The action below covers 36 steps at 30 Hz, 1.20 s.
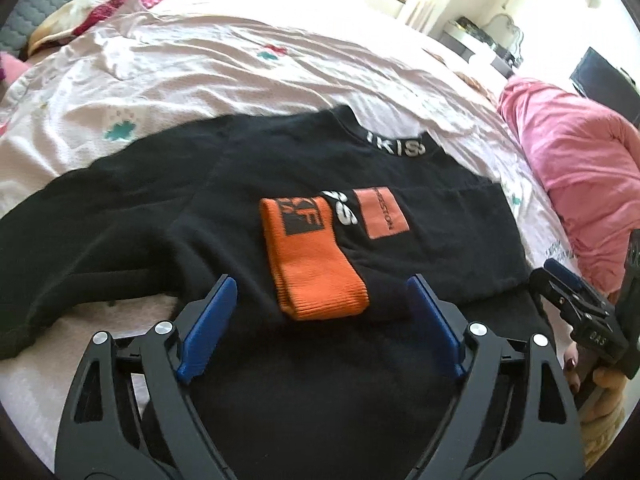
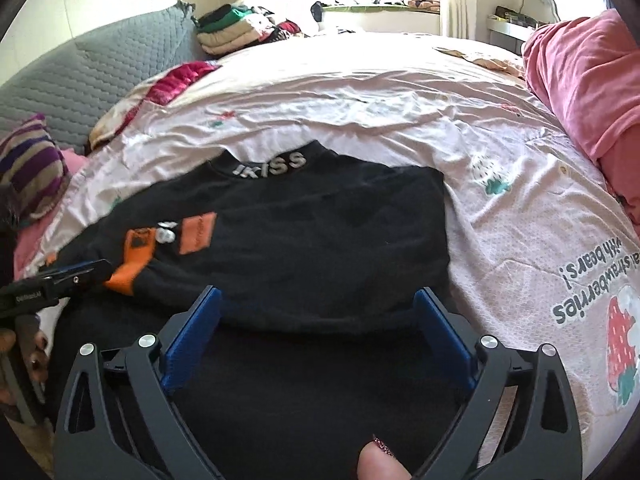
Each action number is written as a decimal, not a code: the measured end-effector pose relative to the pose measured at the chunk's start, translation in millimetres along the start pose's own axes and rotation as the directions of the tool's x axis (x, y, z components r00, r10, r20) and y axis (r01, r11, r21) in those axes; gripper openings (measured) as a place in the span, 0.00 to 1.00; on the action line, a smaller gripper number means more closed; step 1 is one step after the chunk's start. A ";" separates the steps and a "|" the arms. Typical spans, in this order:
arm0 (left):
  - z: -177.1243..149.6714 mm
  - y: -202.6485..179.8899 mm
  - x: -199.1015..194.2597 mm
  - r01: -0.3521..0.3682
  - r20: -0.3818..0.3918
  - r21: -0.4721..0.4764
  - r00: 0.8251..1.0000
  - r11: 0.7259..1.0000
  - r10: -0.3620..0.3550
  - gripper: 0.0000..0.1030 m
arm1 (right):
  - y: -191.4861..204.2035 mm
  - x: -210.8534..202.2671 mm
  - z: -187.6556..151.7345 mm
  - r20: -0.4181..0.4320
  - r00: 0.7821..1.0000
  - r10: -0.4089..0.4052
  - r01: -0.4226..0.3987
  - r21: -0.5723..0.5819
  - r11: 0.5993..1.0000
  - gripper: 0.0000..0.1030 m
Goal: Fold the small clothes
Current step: 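Move the left gripper to the other sleeve's orange cuff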
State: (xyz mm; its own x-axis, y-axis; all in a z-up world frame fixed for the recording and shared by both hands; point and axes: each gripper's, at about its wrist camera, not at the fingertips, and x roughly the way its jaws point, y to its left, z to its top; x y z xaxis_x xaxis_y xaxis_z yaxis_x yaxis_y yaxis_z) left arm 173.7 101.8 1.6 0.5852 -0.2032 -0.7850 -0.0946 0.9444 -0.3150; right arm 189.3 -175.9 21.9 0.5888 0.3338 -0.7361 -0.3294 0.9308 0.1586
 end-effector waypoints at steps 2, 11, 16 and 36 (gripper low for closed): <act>1.1 4.1 -7.7 -0.009 0.014 -0.012 1.000 1.000 0.009 0.88 | 6.2 -3.9 2.2 0.013 1.000 0.008 -0.008 -0.011 1.000 0.95; 7.6 10.6 -41.4 -0.094 0.095 -0.022 0.991 0.995 0.096 0.91 | 28.9 -19.8 9.4 0.064 0.997 0.047 -0.044 -0.043 0.998 0.95; 7.7 16.6 -50.8 -0.101 0.110 -0.035 0.988 0.994 0.105 0.91 | 40.3 -24.5 12.5 0.075 0.996 0.054 -0.049 -0.065 0.997 0.95; -12.3 76.0 -91.1 -0.162 0.160 -0.184 0.968 0.969 0.192 0.91 | 88.1 -28.5 20.6 0.087 0.989 0.117 -0.105 -0.130 0.986 0.95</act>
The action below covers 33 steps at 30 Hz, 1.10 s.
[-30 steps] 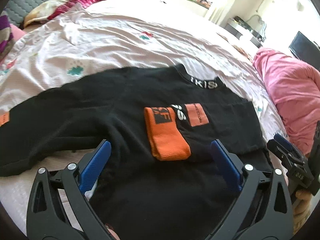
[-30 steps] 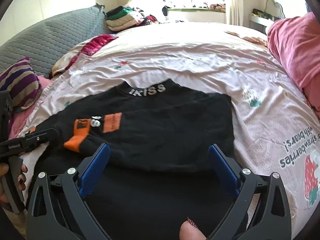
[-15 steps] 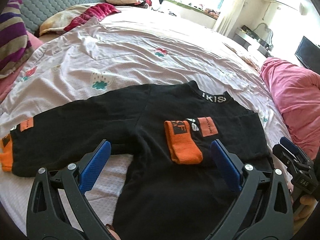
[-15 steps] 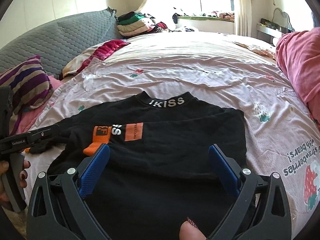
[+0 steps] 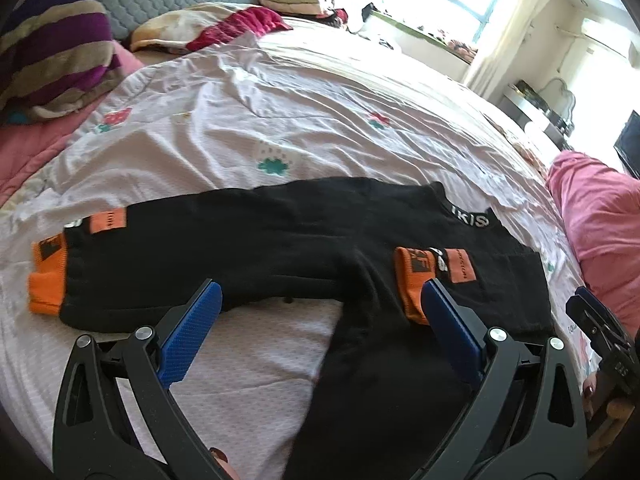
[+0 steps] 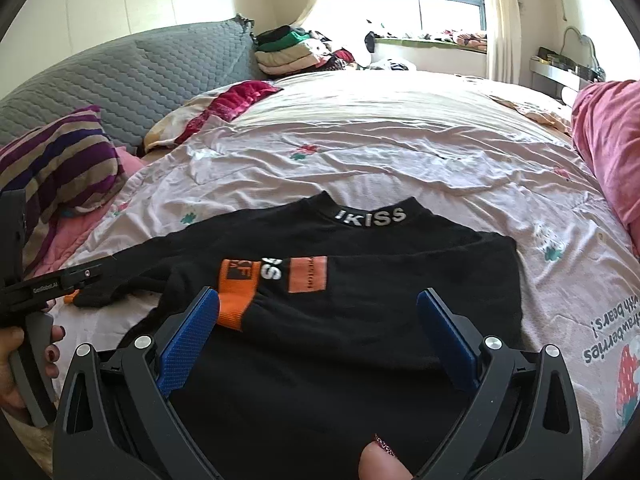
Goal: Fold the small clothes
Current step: 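Move the left gripper to the other sleeve's orange cuff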
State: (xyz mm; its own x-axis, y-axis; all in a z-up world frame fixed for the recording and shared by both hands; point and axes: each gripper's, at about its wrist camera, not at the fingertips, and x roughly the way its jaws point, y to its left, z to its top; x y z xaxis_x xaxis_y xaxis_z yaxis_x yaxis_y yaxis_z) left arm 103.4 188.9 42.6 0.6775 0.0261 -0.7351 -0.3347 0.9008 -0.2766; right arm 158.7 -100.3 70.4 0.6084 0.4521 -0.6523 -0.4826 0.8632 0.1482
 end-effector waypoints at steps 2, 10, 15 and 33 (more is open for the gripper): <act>-0.5 7.9 -4.1 -0.013 0.009 -0.018 1.000 1.000 0.013 0.91 | 7.0 2.0 1.7 -0.001 1.000 0.008 -0.008 -0.013 1.000 0.95; 0.4 44.6 -14.8 -0.068 0.033 -0.089 0.997 0.994 0.071 0.91 | 29.6 12.2 5.3 -0.005 0.999 0.038 -0.038 -0.039 0.999 0.95; 0.6 64.8 -21.0 -0.130 0.046 -0.116 0.990 0.985 0.136 0.91 | 42.9 18.3 6.2 -0.013 0.998 0.060 -0.060 -0.052 0.997 0.95; -6.3 113.2 -32.2 -0.189 0.033 -0.224 0.979 0.956 0.202 0.91 | 97.1 39.7 10.3 -0.047 0.993 0.112 -0.117 -0.128 0.985 0.95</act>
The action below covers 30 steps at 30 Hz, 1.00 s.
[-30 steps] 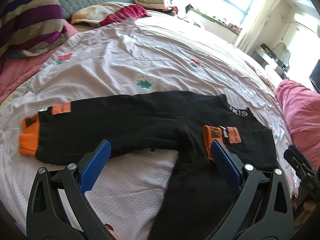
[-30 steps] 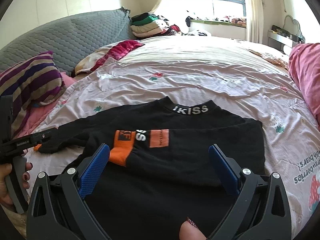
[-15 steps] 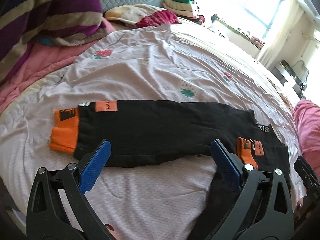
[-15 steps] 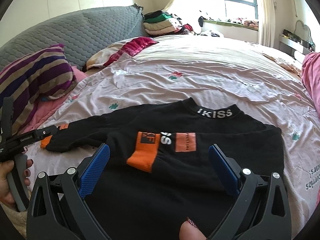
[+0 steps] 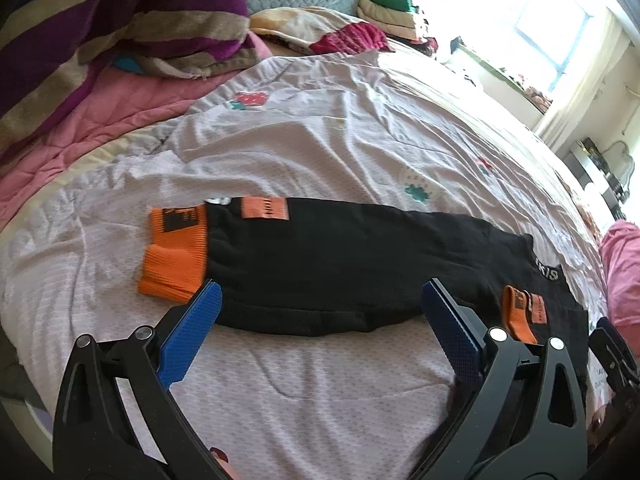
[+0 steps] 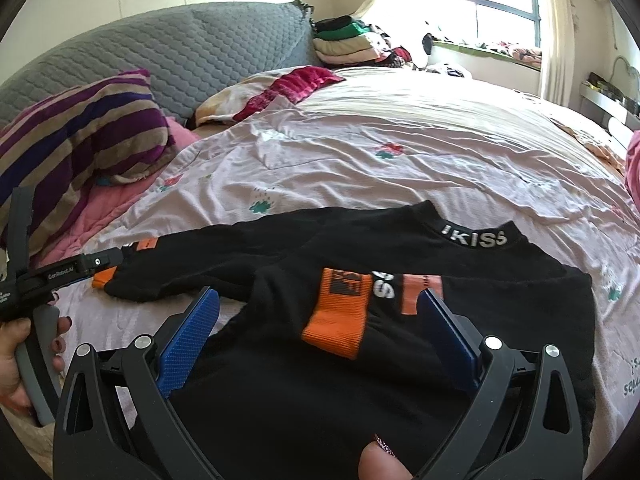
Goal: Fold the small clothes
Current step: 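Move the left gripper to the other sleeve's orange cuff, then close the left gripper on the other orange cuff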
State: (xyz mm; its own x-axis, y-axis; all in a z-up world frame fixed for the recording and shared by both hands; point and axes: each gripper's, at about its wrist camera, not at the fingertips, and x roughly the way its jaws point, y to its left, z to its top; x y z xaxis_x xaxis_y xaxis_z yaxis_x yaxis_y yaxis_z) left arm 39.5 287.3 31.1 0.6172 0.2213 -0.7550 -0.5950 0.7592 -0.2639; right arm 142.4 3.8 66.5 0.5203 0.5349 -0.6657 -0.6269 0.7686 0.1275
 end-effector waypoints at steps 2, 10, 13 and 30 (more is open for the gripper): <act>2.0 10.3 -0.9 -0.011 0.002 -0.030 1.000 0.999 0.011 0.91 | 5.6 3.6 1.1 -0.004 1.000 0.011 -0.011 -0.003 1.000 0.95; 6.5 43.7 -1.3 -0.026 -0.006 -0.115 1.000 0.993 0.025 0.91 | 25.8 13.3 6.9 -0.009 0.999 0.043 -0.043 -0.018 0.999 0.95; 5.6 52.5 0.1 -0.029 -0.020 -0.137 0.999 0.990 0.027 0.91 | 31.0 16.1 8.1 -0.010 0.999 0.047 -0.047 -0.026 0.999 0.95; -5.0 84.6 38.1 0.068 -0.081 -0.313 0.992 0.947 -0.098 0.91 | 37.3 42.1 -1.8 -0.044 0.997 0.071 -0.070 0.007 0.998 0.95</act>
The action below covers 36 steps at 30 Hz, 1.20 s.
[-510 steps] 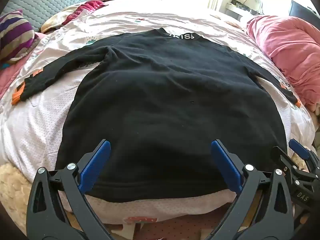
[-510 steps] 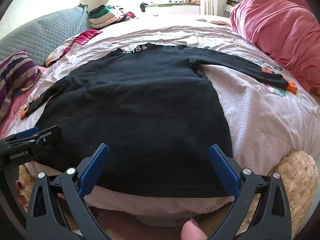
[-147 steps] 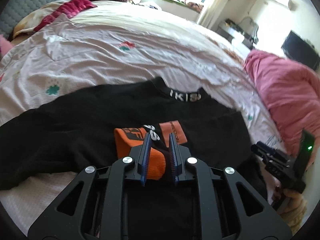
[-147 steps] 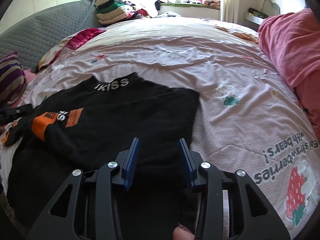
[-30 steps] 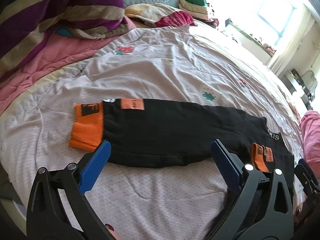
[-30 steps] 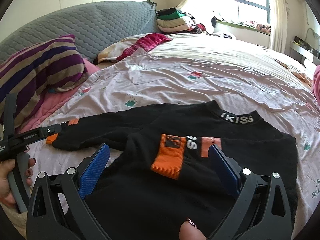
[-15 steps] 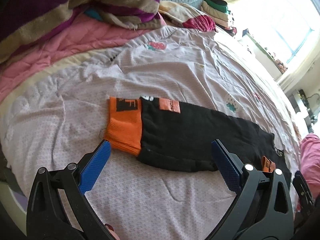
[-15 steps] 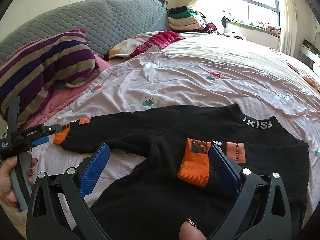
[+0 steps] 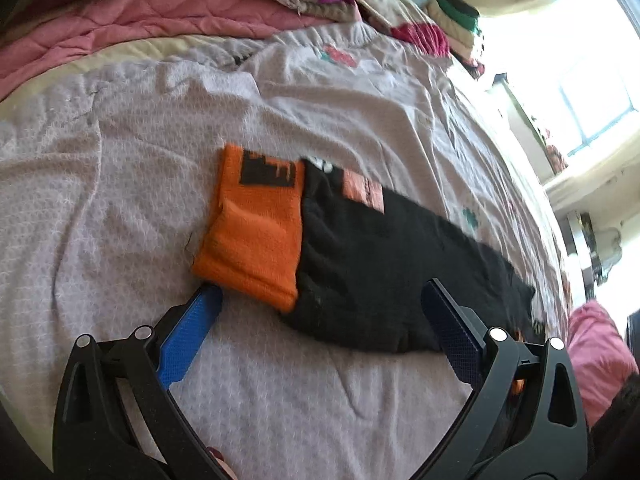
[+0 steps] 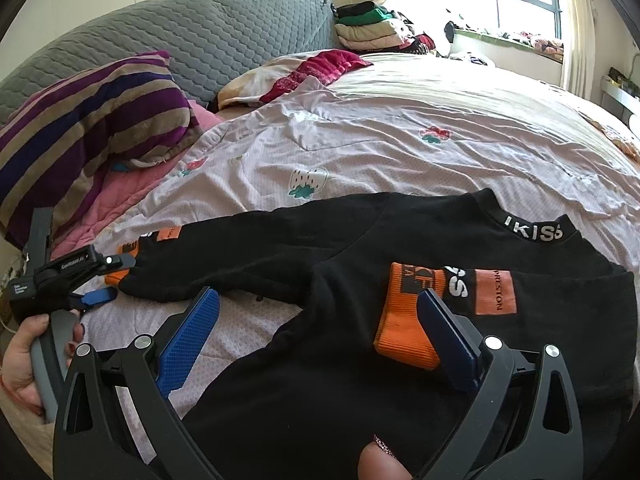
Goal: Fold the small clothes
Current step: 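Close the left gripper on the other orange cuff, then lift the second sleeve by its cuff with the left gripper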
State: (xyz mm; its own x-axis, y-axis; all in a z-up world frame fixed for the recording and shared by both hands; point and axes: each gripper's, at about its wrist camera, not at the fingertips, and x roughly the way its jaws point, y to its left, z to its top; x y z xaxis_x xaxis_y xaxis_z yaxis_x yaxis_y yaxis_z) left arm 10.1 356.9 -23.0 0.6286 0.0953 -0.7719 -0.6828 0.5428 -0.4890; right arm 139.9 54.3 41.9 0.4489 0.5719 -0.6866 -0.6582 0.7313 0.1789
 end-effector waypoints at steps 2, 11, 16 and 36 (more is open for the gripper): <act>3.4 0.2 2.1 -0.005 0.027 -0.028 1.000 1.000 0.006 0.91 | -1.1 2.5 -0.6 0.000 1.000 0.005 -0.005 0.008 1.000 0.95; 6.3 -1.2 7.8 -0.050 0.164 -0.160 0.983 0.986 0.077 0.51 | -8.6 10.6 -2.3 -0.010 1.000 -0.005 0.005 0.040 0.999 0.95; 9.5 4.5 10.7 -0.005 0.173 -0.194 0.984 0.981 0.039 0.08 | -17.8 5.4 -2.4 0.006 0.999 -0.032 0.032 0.041 0.999 0.95; -11.8 -91.0 -32.8 0.326 0.263 0.066 0.906 0.943 -0.331 0.06 | -72.1 -25.4 -25.9 0.016 0.993 -0.120 0.115 0.200 0.973 0.95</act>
State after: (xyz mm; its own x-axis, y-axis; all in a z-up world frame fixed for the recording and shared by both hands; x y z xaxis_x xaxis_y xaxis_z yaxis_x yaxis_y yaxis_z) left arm 47.3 294.5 42.0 0.8937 0.1259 -0.4307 -0.4147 0.5982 -0.6856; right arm 160.3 -22.6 28.1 0.5348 0.4858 -0.6914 -0.4684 0.8515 0.2360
